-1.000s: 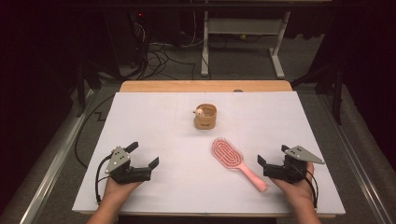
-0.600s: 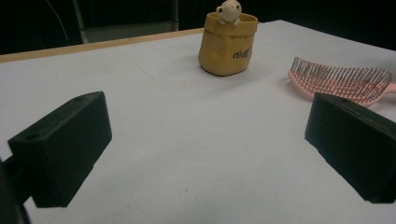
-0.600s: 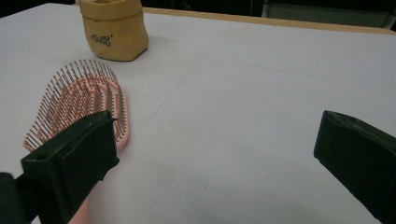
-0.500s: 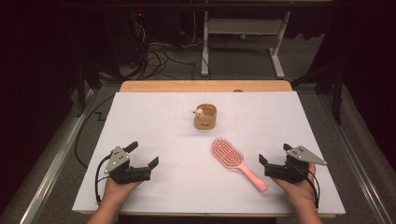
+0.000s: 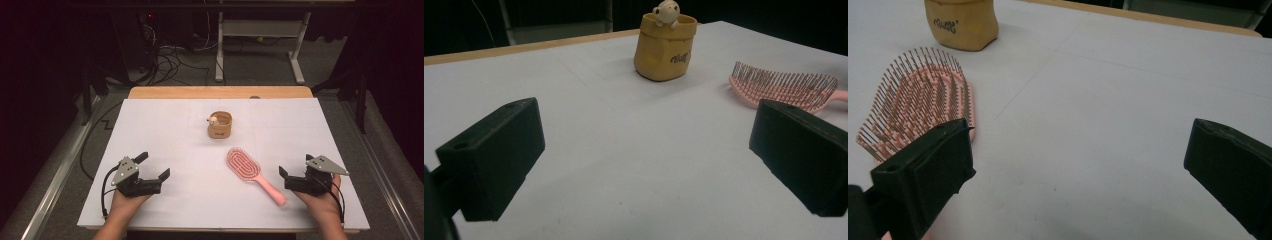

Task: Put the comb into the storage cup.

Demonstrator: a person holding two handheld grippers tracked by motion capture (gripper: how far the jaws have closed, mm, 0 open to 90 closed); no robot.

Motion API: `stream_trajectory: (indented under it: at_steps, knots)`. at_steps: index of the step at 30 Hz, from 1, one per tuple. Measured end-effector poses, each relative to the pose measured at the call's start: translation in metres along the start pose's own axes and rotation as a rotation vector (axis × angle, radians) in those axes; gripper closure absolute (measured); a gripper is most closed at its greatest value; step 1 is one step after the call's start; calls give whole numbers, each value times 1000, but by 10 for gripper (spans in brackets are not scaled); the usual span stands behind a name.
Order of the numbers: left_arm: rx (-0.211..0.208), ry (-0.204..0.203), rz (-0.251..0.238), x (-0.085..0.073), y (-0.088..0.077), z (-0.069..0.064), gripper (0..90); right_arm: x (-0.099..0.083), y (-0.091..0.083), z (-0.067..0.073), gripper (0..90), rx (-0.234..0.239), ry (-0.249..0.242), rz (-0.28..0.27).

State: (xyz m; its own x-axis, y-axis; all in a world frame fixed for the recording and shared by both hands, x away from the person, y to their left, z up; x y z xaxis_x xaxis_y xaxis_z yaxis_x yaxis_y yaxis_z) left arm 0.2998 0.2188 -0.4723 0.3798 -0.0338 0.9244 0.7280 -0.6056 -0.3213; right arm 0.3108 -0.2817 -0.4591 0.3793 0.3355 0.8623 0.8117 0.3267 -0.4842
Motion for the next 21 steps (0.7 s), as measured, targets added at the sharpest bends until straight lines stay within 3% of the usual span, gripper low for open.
stream_trajectory:
  at_steps: [13,21]
  knots:
    - [0,-1,9,-1,1,-1,25,-5,7,-3,2,21,8,105]
    - [-8,3,4,-1,1,0,25,-4,21,-8,2,59,2,215]
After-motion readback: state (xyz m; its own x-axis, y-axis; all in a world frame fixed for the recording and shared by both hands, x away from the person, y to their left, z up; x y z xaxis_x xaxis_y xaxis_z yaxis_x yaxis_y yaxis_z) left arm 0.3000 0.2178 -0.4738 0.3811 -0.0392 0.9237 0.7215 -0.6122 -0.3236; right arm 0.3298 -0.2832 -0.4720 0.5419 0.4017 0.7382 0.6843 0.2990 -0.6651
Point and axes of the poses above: each handheld gripper's, and its own axes: y roughly forward along the jaws, x roughly out of its top, z roughly to its left, the point moved 1 cm from there along y, roughly forward along the jaws, and after that the axes turned 8 degrees about -y, right-handed, at the moved point
